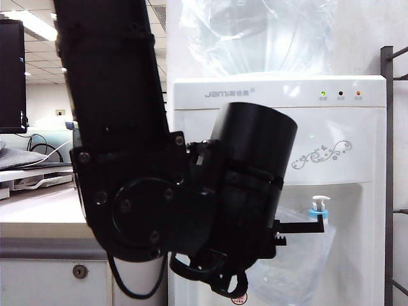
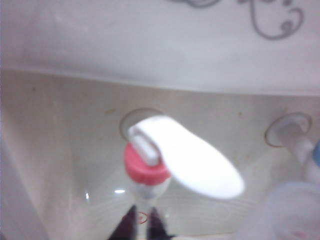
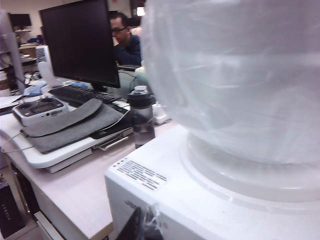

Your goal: Pick up the plastic mug from the left desk, go to the hot water outlet of the water dispenser, press the vertical switch to get some water, then put the mug back on the desk.

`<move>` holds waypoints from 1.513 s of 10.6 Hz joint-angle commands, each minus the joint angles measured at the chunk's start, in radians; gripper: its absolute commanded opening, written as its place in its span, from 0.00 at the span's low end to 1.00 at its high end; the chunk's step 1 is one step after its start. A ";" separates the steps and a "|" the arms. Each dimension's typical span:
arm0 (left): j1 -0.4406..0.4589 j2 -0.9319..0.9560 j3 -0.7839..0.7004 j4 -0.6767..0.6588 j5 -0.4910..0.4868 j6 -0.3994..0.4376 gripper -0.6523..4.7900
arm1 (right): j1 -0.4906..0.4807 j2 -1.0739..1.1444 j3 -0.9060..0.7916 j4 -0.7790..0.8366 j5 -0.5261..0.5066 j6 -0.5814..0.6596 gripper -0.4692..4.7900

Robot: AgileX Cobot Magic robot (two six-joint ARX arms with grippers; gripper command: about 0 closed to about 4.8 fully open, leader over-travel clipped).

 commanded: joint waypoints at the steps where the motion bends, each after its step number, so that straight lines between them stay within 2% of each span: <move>1: -0.016 -0.032 0.003 0.039 0.007 0.005 0.17 | 0.000 -0.005 0.002 0.010 0.000 0.004 0.08; 9: -0.060 -0.064 -0.014 0.048 -0.008 0.002 0.17 | 0.000 -0.010 0.002 0.005 -0.001 0.004 0.08; 16: -0.095 -0.167 -0.129 0.085 -0.025 0.002 0.17 | 0.000 -0.019 0.002 -0.001 0.000 0.004 0.08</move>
